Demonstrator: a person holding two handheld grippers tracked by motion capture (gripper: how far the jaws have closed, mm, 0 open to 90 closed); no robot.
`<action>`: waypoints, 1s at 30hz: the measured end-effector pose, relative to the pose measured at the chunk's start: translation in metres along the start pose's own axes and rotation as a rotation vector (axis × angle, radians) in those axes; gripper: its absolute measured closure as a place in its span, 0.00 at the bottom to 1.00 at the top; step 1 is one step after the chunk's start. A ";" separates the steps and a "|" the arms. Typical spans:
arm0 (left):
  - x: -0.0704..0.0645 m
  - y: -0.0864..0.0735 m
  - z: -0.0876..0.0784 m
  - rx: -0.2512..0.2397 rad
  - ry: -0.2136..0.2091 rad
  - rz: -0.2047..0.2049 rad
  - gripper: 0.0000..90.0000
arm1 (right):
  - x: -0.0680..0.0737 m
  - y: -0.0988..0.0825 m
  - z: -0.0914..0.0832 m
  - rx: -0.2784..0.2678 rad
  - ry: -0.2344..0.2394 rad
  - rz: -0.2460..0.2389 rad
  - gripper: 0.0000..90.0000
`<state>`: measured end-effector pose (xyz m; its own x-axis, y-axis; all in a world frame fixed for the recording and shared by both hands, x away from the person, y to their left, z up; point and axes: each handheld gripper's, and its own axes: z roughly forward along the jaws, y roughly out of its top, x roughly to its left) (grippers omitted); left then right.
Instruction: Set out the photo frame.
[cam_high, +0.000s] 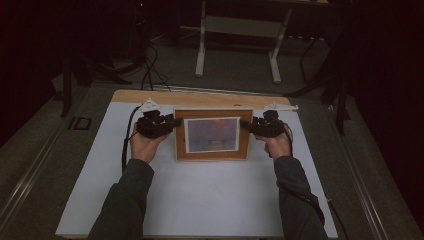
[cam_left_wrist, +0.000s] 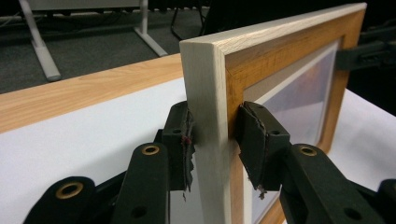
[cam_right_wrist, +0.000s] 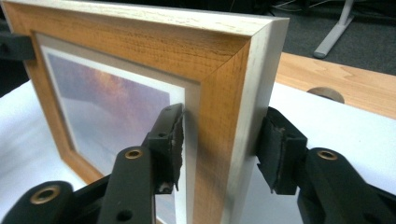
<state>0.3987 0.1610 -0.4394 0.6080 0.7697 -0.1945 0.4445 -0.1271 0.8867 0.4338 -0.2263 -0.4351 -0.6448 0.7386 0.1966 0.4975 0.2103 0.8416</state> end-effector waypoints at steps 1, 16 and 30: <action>0.001 0.000 0.000 -0.002 -0.002 -0.003 0.72 | 0.001 0.000 -0.001 0.004 0.001 0.001 0.61; -0.003 0.001 -0.002 0.009 0.007 -0.048 0.71 | 0.013 -0.009 -0.013 0.004 0.002 0.009 0.65; -0.001 0.004 -0.005 0.038 -0.013 -0.126 0.71 | 0.011 -0.005 -0.015 0.042 0.041 0.053 0.67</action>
<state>0.3967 0.1626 -0.4335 0.5542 0.7728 -0.3092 0.5426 -0.0537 0.8383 0.4152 -0.2287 -0.4297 -0.6394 0.7231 0.2615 0.5549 0.1985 0.8079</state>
